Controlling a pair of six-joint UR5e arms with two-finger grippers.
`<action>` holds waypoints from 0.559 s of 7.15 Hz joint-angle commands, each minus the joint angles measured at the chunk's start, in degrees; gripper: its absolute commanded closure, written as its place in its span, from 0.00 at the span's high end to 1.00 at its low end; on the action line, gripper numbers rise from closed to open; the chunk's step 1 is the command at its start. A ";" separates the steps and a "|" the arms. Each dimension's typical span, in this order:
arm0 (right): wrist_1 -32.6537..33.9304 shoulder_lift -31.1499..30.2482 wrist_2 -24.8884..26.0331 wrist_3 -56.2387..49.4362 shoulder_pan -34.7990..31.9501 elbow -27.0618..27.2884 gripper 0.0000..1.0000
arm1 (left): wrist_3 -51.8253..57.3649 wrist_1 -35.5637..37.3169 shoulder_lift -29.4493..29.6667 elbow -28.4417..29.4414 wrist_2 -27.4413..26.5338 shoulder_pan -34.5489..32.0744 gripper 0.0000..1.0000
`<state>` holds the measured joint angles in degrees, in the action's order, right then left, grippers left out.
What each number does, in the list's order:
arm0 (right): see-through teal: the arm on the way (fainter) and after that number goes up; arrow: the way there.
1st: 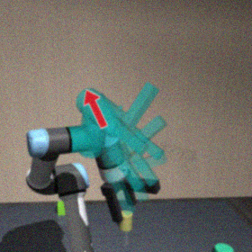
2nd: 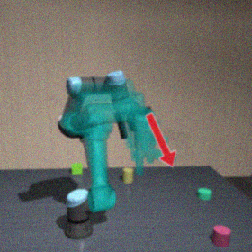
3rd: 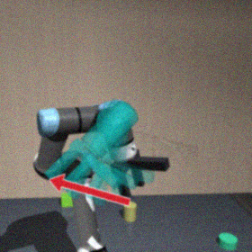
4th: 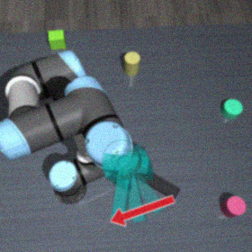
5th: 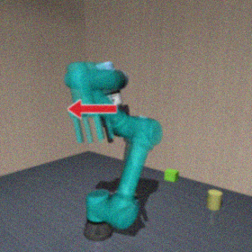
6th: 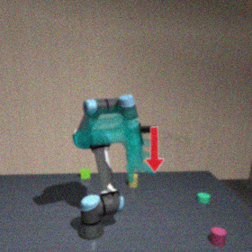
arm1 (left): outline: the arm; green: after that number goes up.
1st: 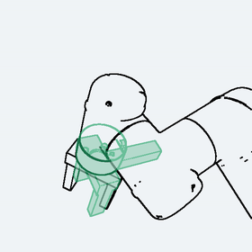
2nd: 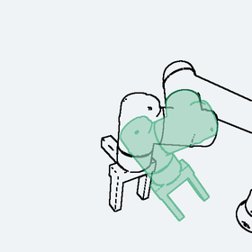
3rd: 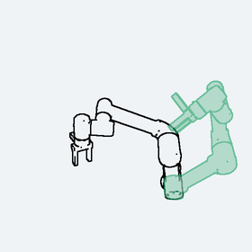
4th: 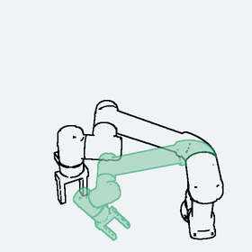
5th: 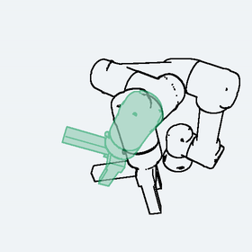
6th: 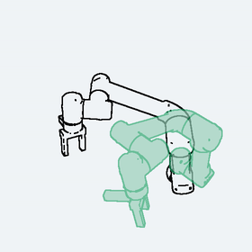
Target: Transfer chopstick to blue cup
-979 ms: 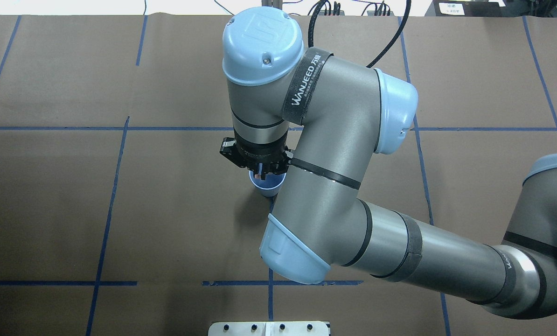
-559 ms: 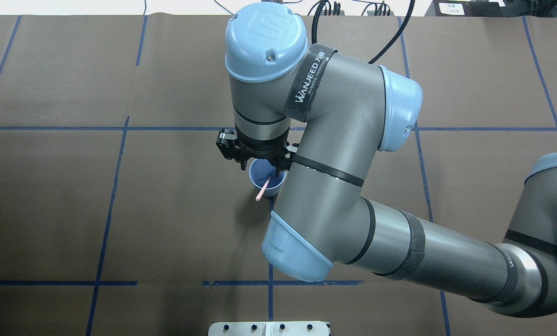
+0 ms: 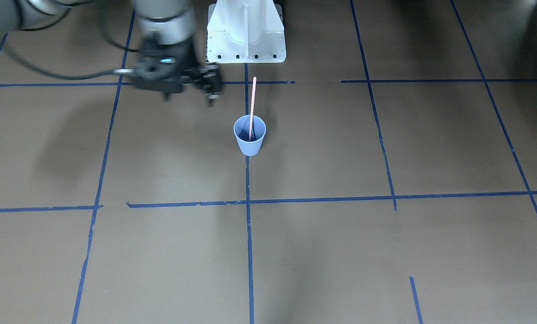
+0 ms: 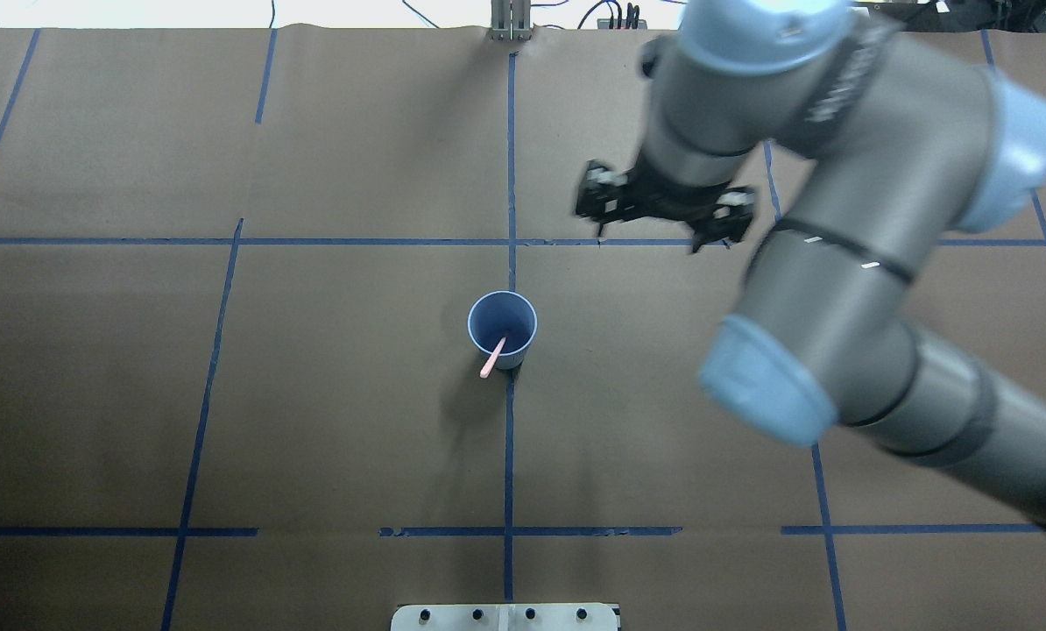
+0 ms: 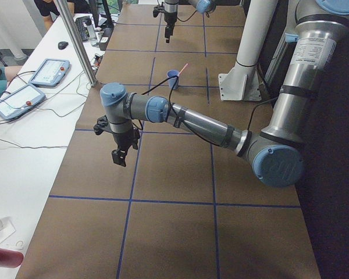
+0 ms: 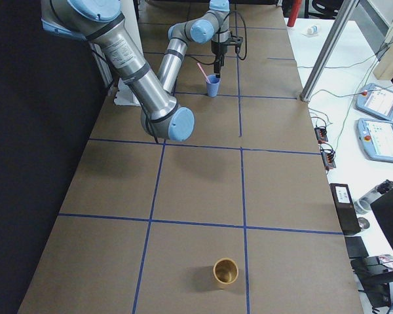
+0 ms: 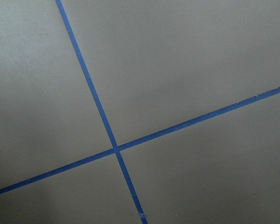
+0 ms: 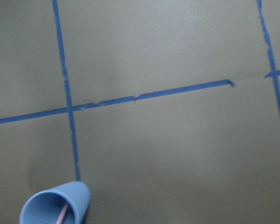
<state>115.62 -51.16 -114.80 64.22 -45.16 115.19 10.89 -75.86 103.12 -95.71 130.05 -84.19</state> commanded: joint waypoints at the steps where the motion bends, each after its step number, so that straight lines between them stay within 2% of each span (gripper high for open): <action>1: -0.22 -12.23 -7.77 -22.70 -14.35 2.50 1.00 | 6.81 -0.43 -1.85 6.38 6.95 -4.31 1.00; 2: -0.22 -16.56 -11.29 -34.65 -21.04 0.58 1.00 | 6.69 -1.04 -4.65 6.58 6.62 -4.41 1.00; 3: -0.22 -19.12 -12.80 -42.43 -26.06 -3.27 1.00 | 5.04 -1.40 -5.20 6.85 6.36 -4.58 1.00; 4: -0.22 -21.76 -12.82 -47.55 -29.16 -4.52 1.00 | 0.58 -1.31 -5.38 7.20 6.35 -4.58 1.00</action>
<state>115.41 -69.24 -126.48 25.15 -69.14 113.10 15.15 -77.03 98.43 -89.03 136.37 -88.60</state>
